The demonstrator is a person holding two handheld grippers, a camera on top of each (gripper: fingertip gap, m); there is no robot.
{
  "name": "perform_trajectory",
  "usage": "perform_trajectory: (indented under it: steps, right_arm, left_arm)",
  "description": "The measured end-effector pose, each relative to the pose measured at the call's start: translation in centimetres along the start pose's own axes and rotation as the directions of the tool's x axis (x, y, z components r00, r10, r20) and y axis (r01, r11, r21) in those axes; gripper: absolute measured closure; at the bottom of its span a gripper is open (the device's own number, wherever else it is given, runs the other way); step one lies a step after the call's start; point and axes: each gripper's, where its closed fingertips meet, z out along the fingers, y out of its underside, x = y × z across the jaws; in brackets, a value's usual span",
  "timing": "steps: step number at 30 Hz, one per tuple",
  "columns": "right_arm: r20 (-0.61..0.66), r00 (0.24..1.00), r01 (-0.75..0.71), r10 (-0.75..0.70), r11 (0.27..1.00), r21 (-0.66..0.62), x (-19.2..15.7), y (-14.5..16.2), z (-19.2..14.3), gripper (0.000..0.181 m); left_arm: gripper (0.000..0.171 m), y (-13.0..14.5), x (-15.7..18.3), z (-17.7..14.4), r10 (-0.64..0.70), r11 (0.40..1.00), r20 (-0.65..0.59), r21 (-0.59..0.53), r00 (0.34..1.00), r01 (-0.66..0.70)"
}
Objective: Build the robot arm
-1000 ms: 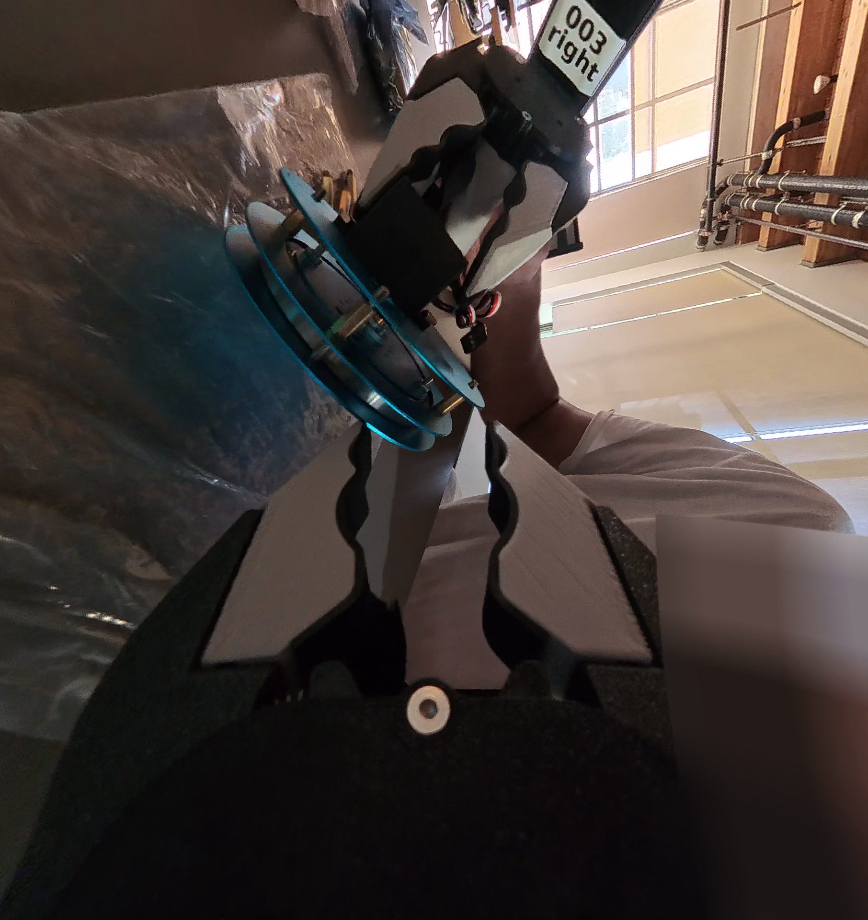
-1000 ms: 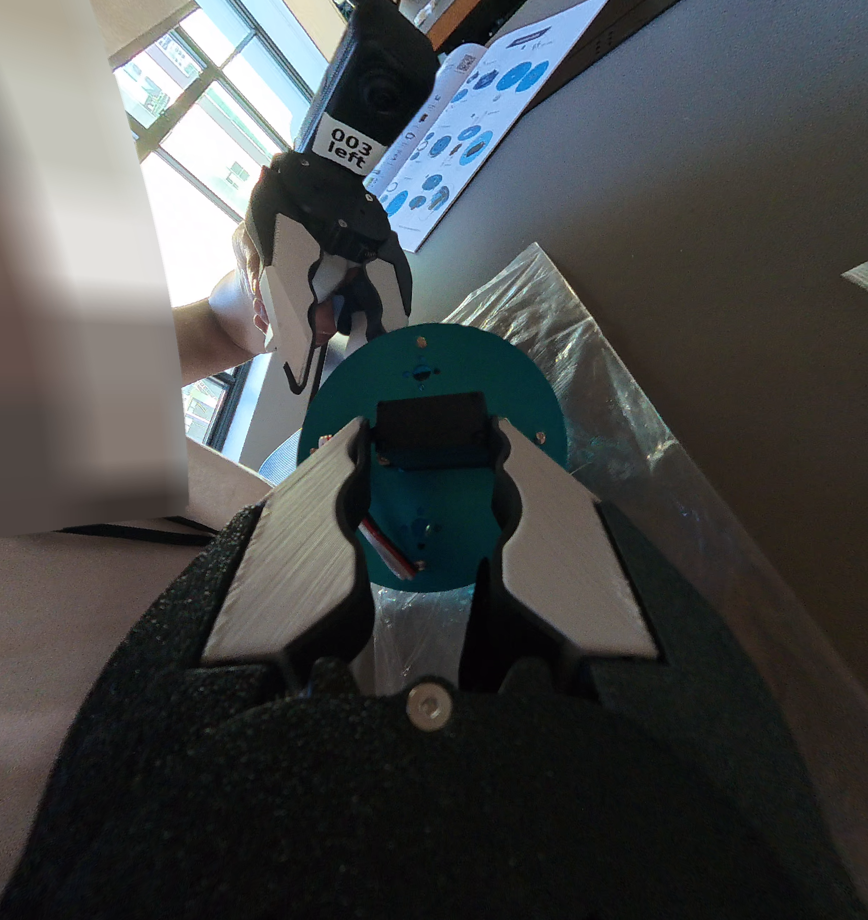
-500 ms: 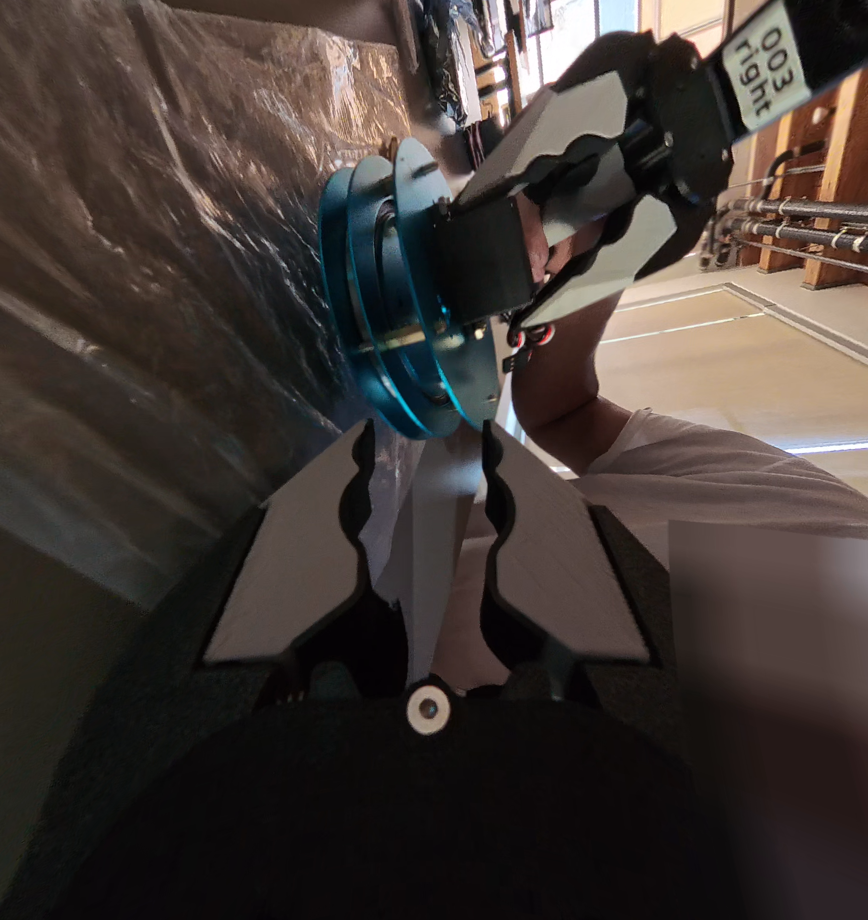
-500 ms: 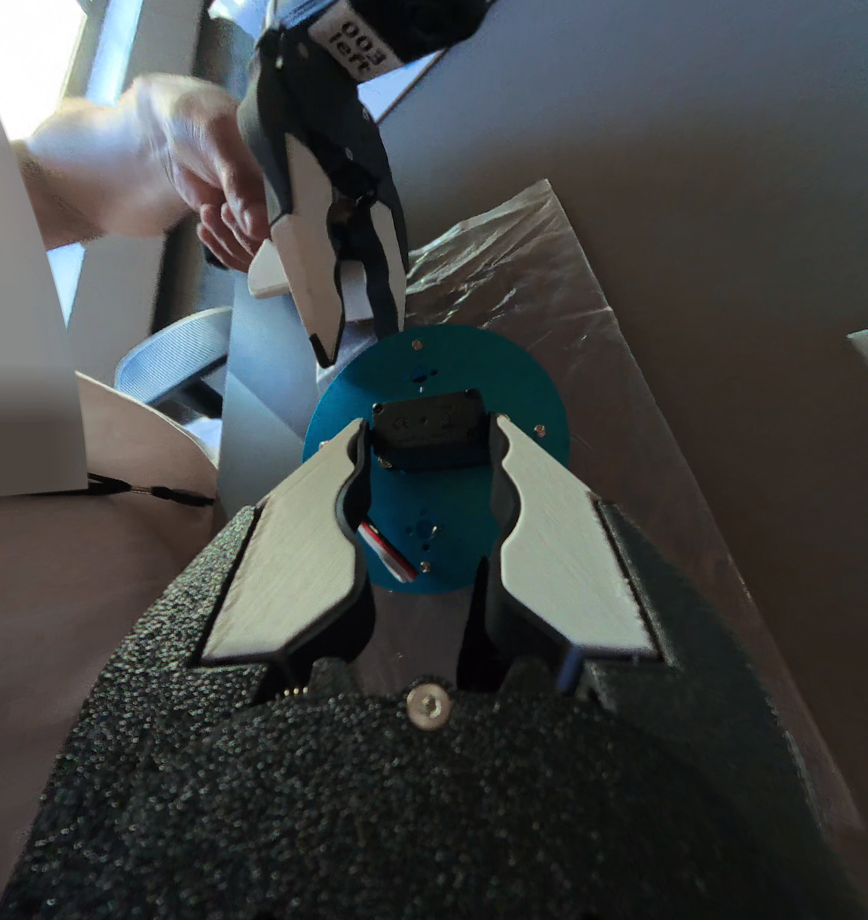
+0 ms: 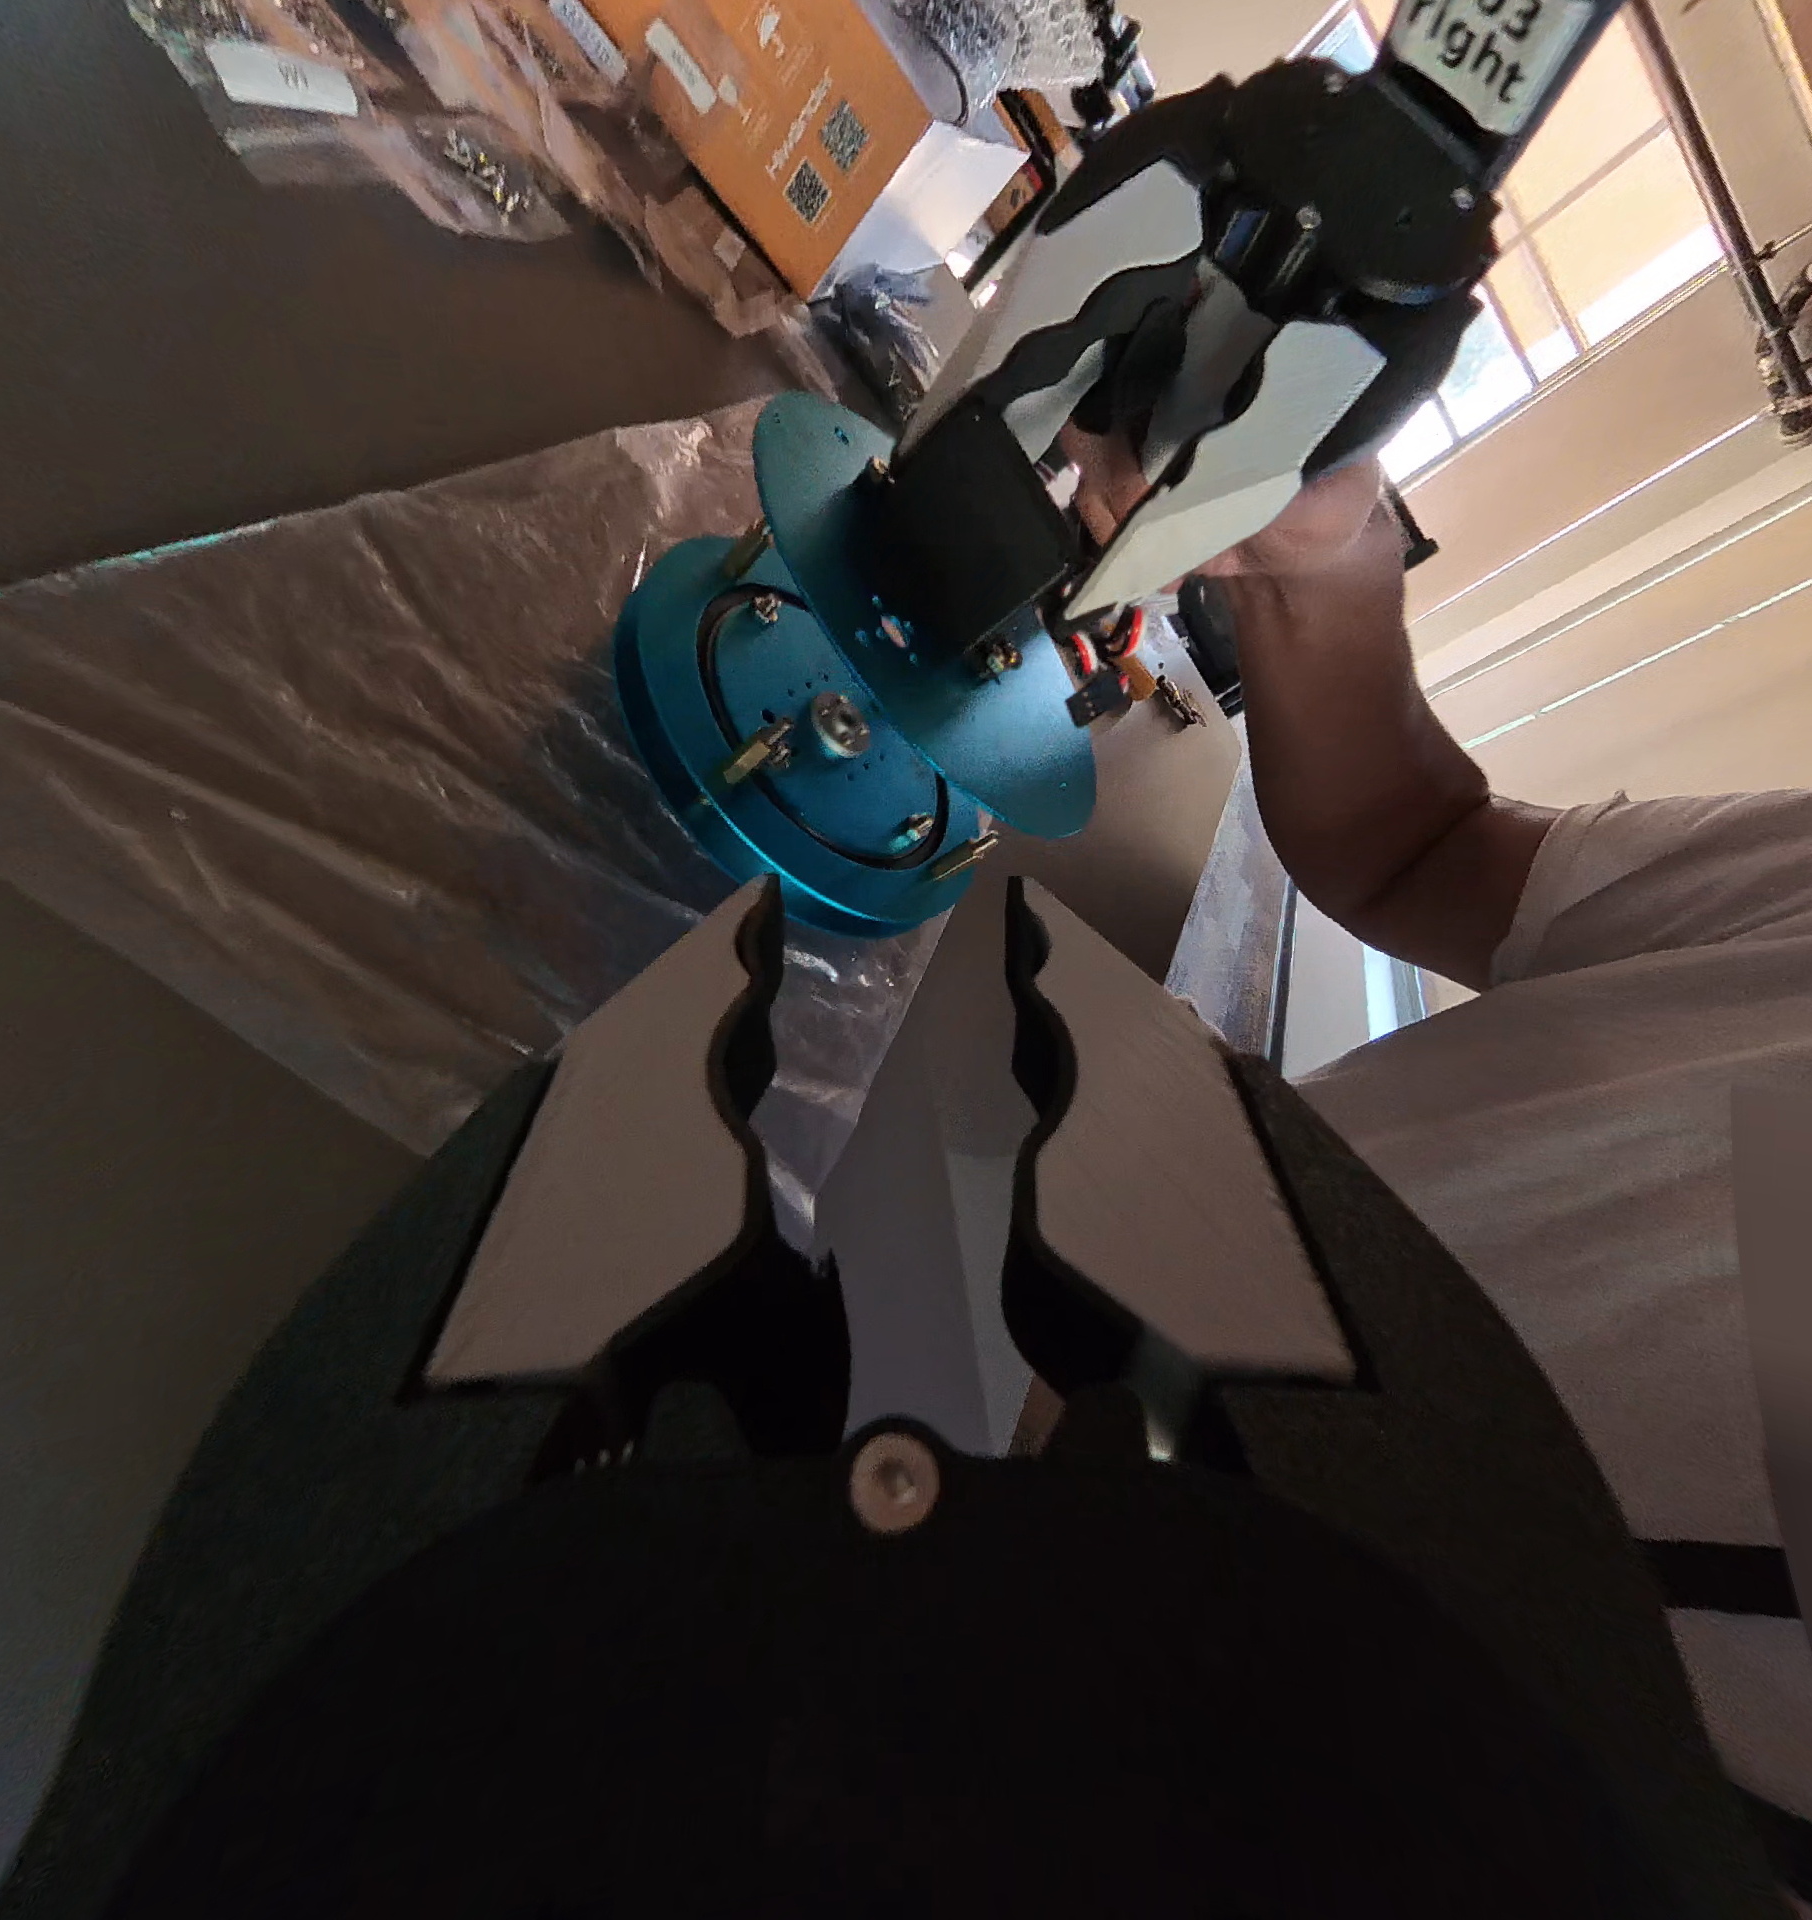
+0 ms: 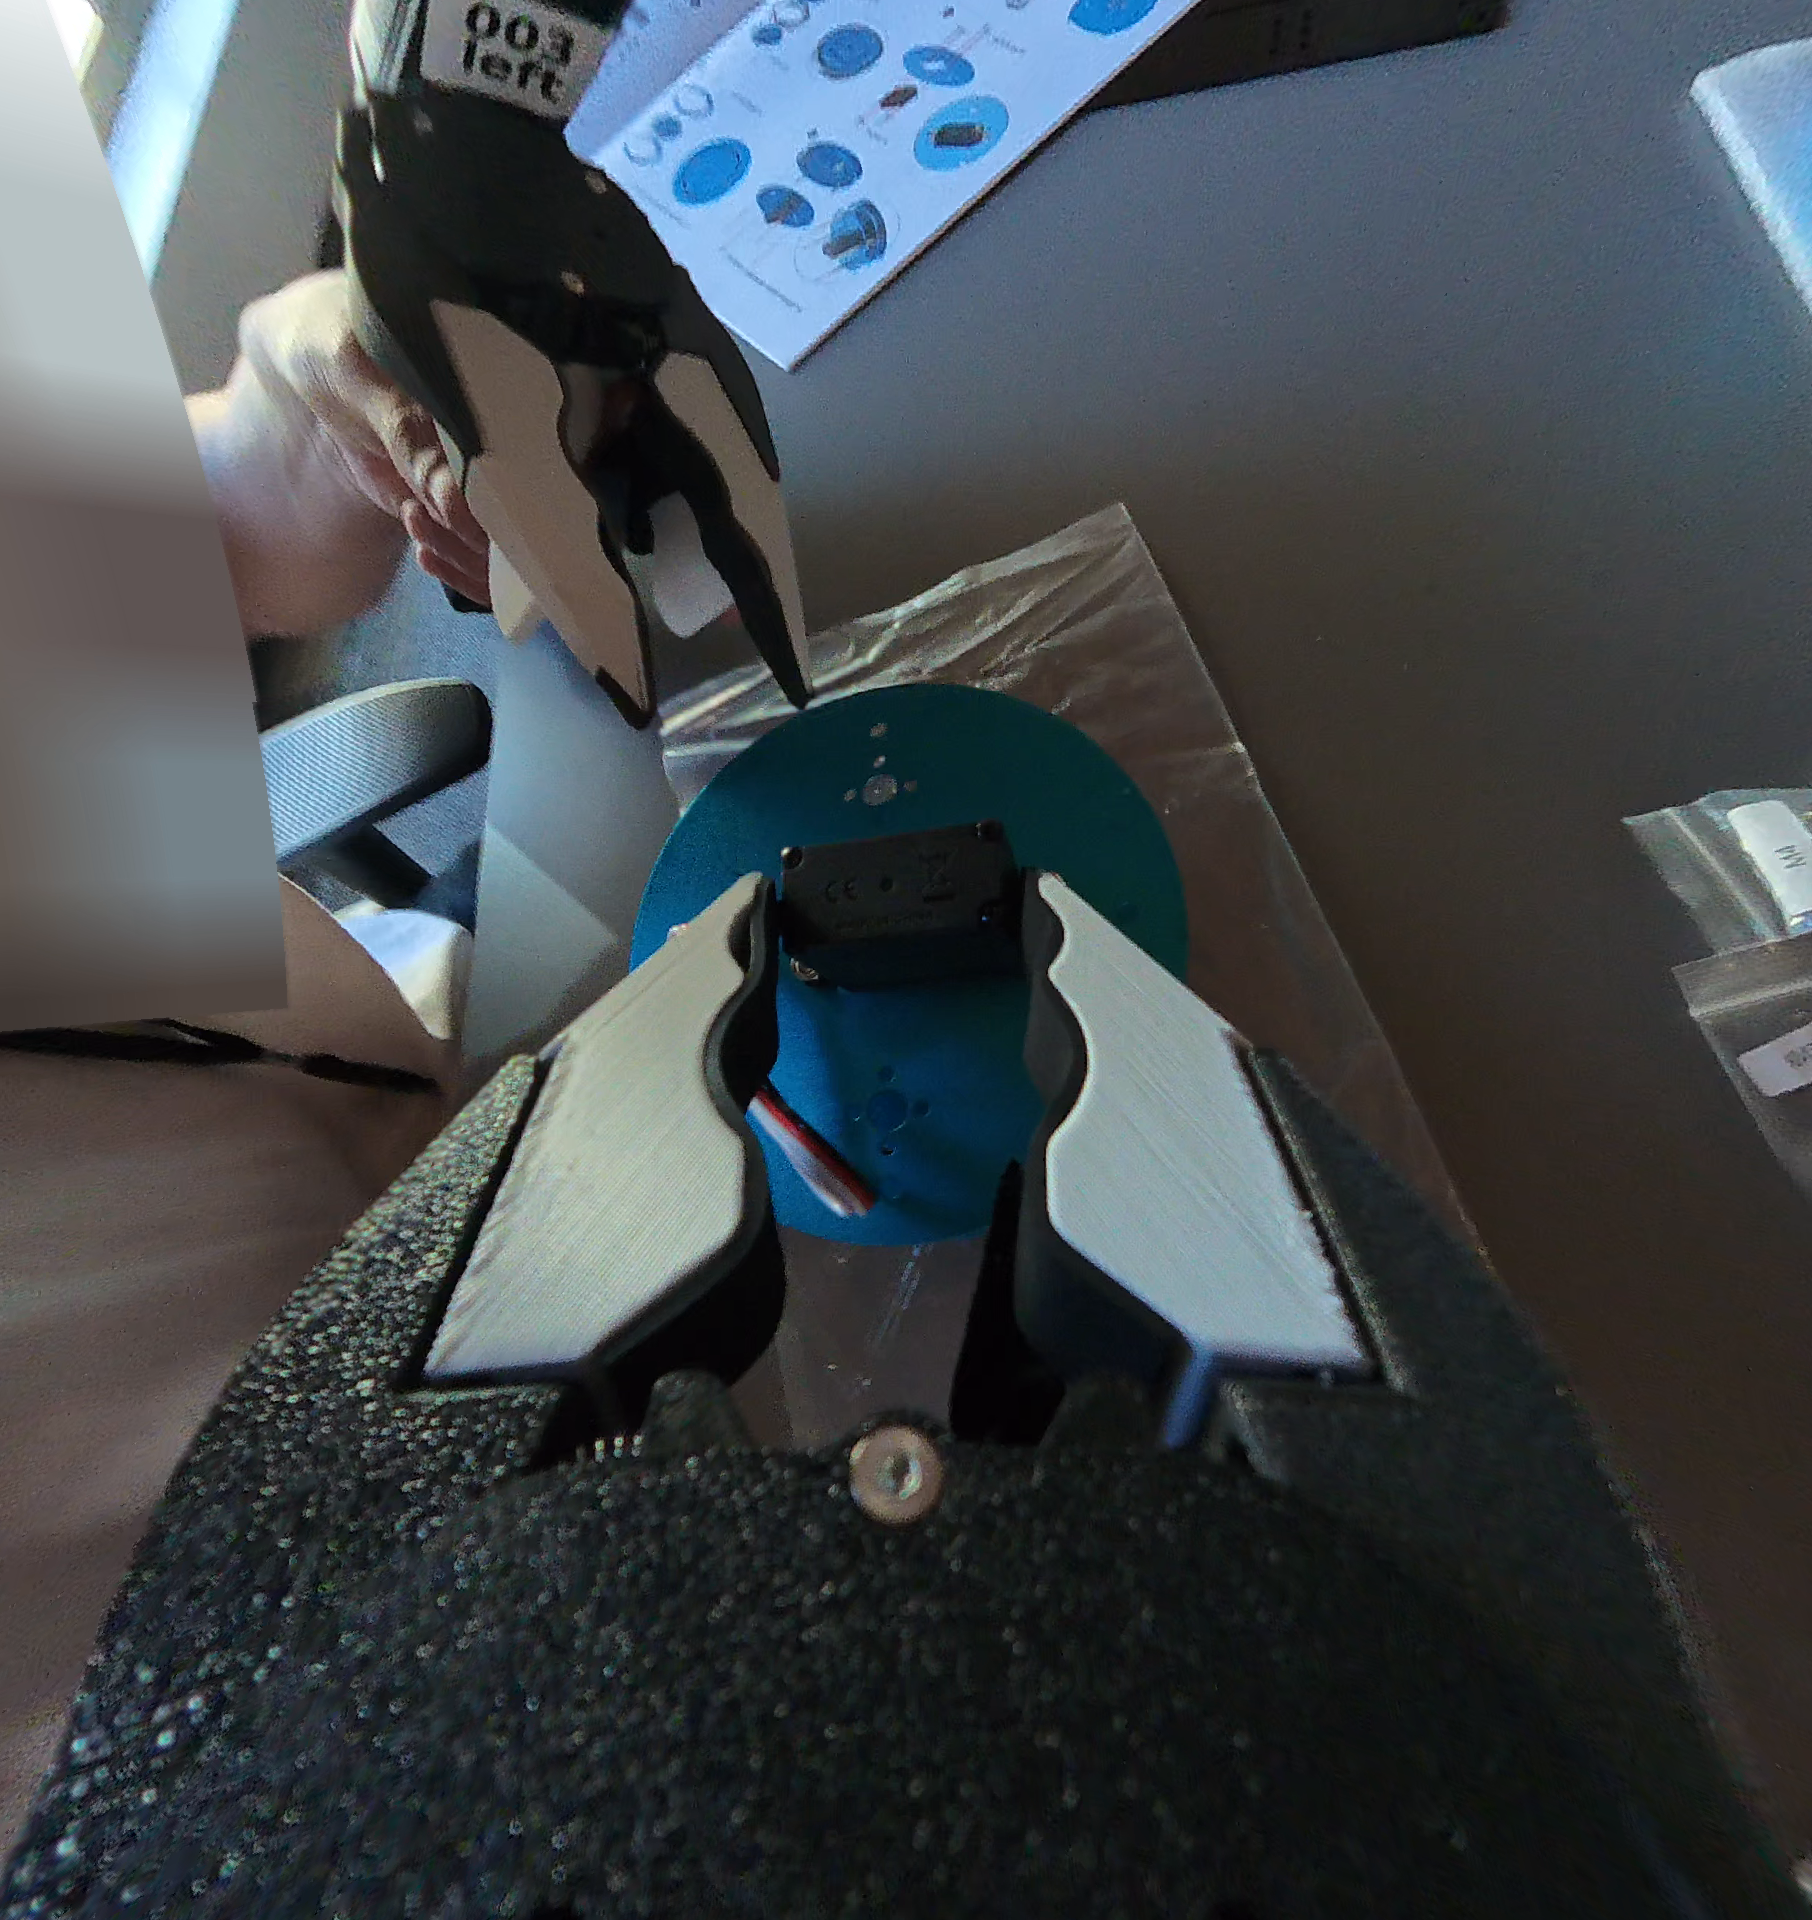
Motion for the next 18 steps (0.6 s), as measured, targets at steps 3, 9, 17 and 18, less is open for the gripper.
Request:
perform_trajectory:
  steps: [3, 9, 17, 18]
  right_arm:
    - [0.092, 0.991, -0.102, 0.098, 0.994, 0.047, -0.2, -0.1, 0.0, 0.136]
    - [0.146, 0.972, -0.196, 0.184, 0.978, 0.072, 0.5, 0.8, 0.7, 0.137]
    - [0.085, 0.993, -0.091, 0.086, 0.995, 0.051, 0.9, 1.5, 0.8, 0.136]
    - [0.090, 0.992, -0.094, 0.089, 0.994, 0.053, 0.9, 1.4, 0.8, 0.136]
  left_arm:
    - [0.130, -0.2, 0.3, -0.3, 0.004, 1.000, -0.016, 0.025, 1.000, -0.004]
    - [0.130, -0.2, 0.1, -0.9, 0.007, 0.998, -0.017, 0.065, 1.000, -0.006]
    - [0.130, -0.4, -0.1, -1.1, 0.063, 0.993, 0.010, 0.097, 0.998, -0.064]
    - [0.130, -0.5, 0.0, -1.1, 0.065, 0.993, 0.005, 0.102, 0.998, -0.065]
